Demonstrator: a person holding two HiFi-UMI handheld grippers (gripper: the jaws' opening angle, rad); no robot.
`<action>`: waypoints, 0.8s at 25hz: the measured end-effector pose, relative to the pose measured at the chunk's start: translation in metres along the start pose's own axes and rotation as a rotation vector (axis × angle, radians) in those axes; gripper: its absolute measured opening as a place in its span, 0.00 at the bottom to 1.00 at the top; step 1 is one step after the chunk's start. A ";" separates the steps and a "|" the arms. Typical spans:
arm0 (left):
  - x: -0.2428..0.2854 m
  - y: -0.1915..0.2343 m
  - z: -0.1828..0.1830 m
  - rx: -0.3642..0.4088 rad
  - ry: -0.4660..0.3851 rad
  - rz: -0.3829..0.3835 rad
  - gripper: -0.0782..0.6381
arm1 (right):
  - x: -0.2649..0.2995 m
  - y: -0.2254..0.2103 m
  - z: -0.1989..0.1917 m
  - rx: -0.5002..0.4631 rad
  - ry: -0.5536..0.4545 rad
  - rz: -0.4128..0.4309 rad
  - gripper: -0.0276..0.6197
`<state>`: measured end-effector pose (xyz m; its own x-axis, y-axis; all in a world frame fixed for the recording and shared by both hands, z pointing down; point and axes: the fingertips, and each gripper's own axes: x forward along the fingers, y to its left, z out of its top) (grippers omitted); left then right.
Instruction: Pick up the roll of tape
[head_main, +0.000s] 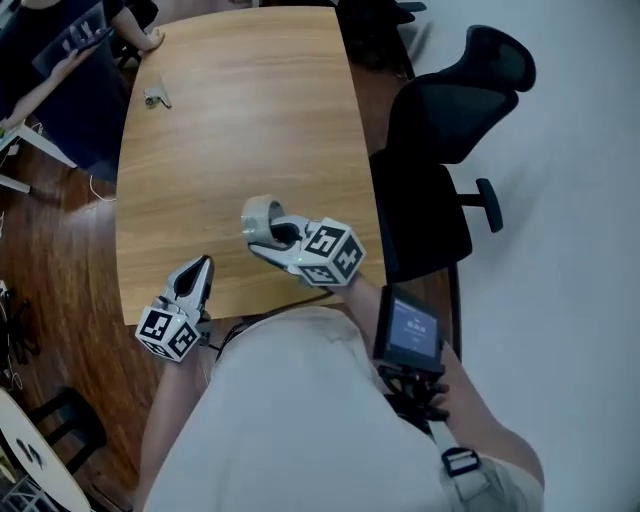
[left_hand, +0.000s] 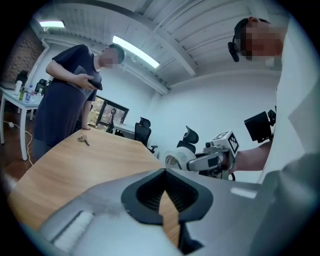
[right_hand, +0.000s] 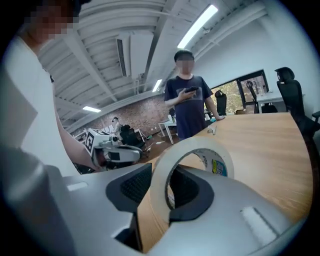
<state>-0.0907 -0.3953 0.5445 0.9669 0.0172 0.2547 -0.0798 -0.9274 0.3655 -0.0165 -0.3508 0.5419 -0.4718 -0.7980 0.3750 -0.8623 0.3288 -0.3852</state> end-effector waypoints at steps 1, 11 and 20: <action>0.002 -0.003 0.004 0.009 -0.005 -0.015 0.12 | -0.004 0.004 0.004 0.009 -0.028 0.002 0.23; 0.004 -0.026 0.004 0.052 -0.002 -0.089 0.12 | -0.029 0.028 0.010 0.082 -0.191 0.014 0.23; 0.040 -0.050 -0.012 0.040 0.010 -0.080 0.12 | -0.068 0.003 -0.013 0.122 -0.202 0.016 0.23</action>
<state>-0.0510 -0.3433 0.5471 0.9673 0.0953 0.2351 0.0075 -0.9371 0.3489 0.0108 -0.2891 0.5265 -0.4278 -0.8823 0.1962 -0.8209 0.2883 -0.4930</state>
